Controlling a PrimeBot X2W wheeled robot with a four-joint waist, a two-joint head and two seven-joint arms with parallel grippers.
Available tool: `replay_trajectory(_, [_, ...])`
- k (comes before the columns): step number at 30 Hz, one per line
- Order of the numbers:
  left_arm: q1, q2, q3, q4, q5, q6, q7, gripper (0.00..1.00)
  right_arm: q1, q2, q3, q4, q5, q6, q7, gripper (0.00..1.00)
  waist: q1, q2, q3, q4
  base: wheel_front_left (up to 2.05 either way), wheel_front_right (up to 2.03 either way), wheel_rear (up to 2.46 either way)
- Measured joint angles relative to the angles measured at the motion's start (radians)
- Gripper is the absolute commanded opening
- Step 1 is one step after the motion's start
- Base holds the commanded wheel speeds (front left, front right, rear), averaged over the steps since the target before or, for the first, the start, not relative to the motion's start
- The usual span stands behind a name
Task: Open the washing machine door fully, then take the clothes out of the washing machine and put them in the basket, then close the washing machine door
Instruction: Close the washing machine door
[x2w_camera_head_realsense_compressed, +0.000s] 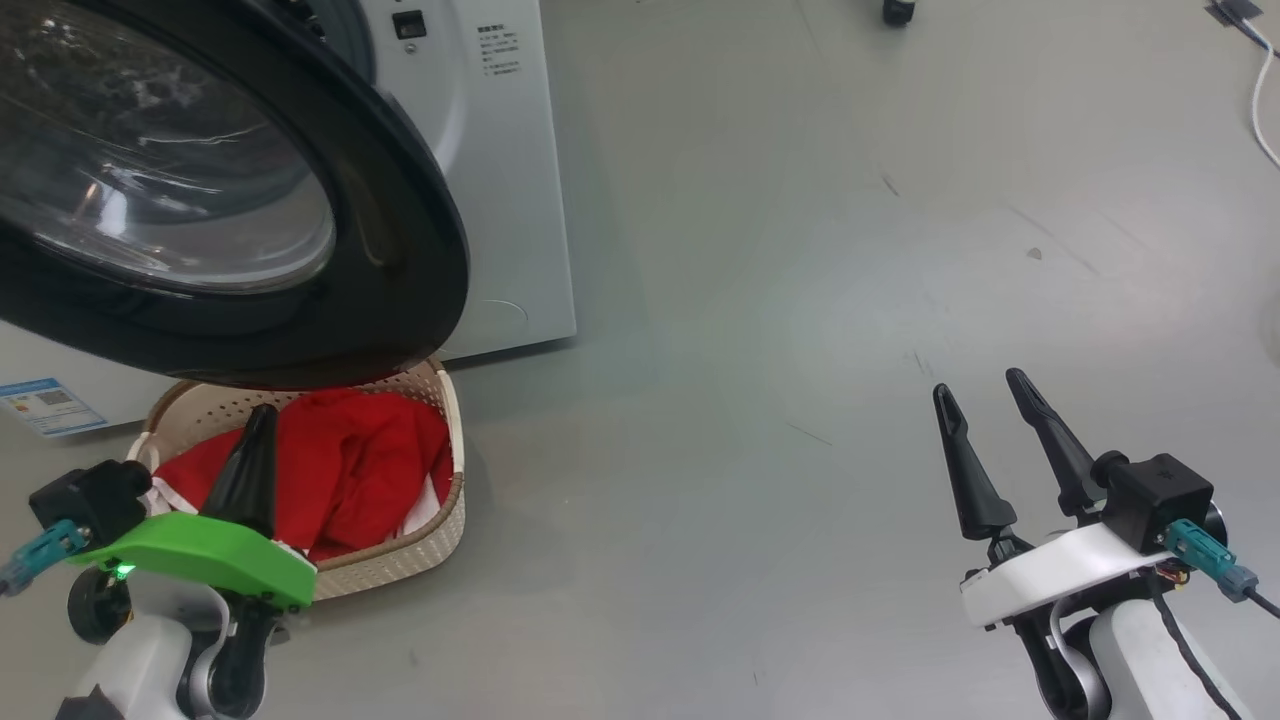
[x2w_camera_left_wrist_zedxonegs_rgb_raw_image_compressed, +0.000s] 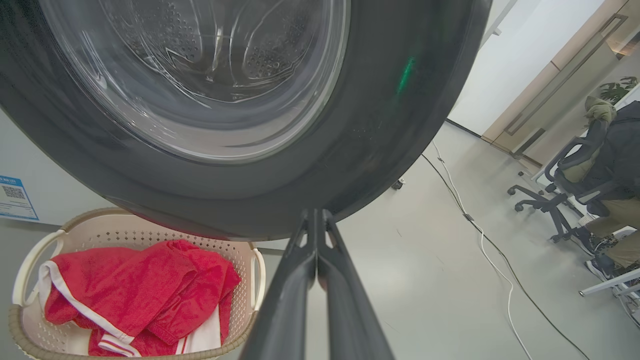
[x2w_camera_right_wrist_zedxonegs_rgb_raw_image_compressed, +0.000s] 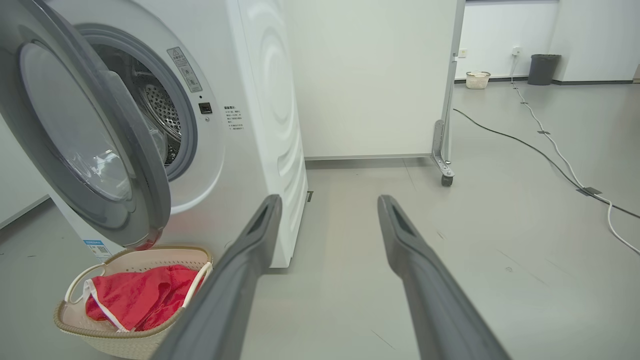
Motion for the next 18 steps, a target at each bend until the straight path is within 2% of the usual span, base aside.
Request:
replay_trajectory(6, [0.03, 0.016, -0.02, -0.027, 0.13, 0.024, -0.108, 0.0, 0.022, -0.001, -0.005, -0.01, -0.002, 0.0, 0.0, 1.0, 0.0, 0.0, -0.036, 0.067, 0.0, 0.0, 0.0])
replay_trajectory(18, [0.115, 0.012, 0.001, -0.123, 0.298, 0.12, -0.113, 0.0, 0.052, 0.003, -0.01, -0.037, -0.01, 0.0, 0.0, 1.0, 0.0, 0.0, -0.087, 0.162, 0.0, 0.0, 0.0])
